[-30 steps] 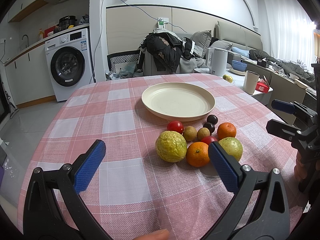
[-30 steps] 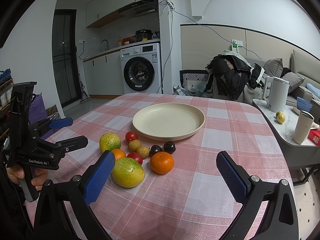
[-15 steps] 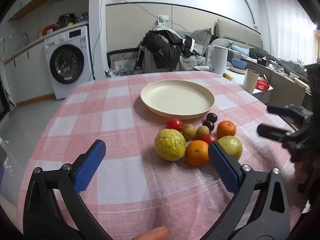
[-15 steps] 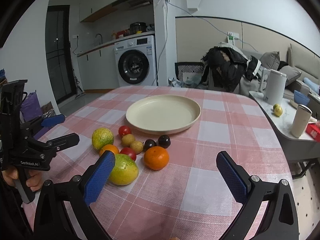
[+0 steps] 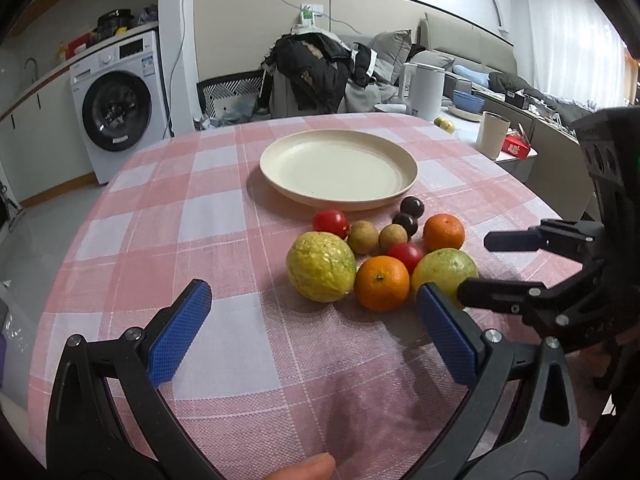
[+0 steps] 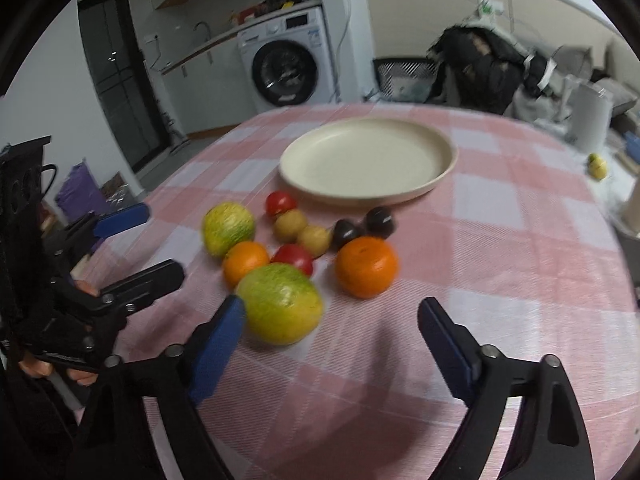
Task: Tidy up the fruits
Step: 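Grasp the bumpy green-yellow citrus with the left tool while the right tool grasps the smooth green-yellow citrus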
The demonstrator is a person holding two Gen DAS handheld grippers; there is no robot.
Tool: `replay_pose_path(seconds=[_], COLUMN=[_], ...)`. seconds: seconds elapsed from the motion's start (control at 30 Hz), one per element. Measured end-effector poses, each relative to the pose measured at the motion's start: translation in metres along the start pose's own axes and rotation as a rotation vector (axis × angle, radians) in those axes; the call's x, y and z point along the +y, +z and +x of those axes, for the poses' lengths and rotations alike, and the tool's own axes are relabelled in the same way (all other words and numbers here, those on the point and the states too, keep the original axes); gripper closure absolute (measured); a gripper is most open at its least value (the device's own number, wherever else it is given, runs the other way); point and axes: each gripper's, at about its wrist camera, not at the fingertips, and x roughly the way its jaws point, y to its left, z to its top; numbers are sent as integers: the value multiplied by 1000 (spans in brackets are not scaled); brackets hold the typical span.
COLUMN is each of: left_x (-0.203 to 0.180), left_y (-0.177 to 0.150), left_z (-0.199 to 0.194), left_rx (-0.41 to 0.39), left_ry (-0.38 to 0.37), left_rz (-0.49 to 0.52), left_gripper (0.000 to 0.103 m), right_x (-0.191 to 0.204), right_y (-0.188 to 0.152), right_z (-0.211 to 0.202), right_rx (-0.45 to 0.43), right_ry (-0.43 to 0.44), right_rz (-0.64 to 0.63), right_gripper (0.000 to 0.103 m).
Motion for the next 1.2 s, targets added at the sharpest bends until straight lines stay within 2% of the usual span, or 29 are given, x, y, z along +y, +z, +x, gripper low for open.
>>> replay_pose_path(seconds=[0.2,0.33,0.5,0.63,0.7,1.07,1.13,1.2], left_x=[11,12,13,18,20,30,29,28], left_y=[2,4,10,15,18,28,29,29], left_z=[11,22,30,38,42,61,64,67], left_rx=[44,73,88,101,114,152,159,164], left_ry=[-5,8,-11,-22,-34,-55,-57,-66], left_rz=[-34,-22,-11,-30,-42,-103,-101,-93], left_gripper=[1,3,10,14,19,22,25,38], right_x=[9,13,15,17,18,6,5,5], right_y=[1,0,2,3,3,7,8,8], right_z=[10,16,19,19,15,-8,-10,-12], right_rx=[51,73,73,69,58,-14,-20,-23], right_ry=[46,70,82,78,76,55,52,49], right_rz=[-7,-6,-3,-14,-23,0,2,3], right_gripper=[26,37,48,50,50,50,50,50])
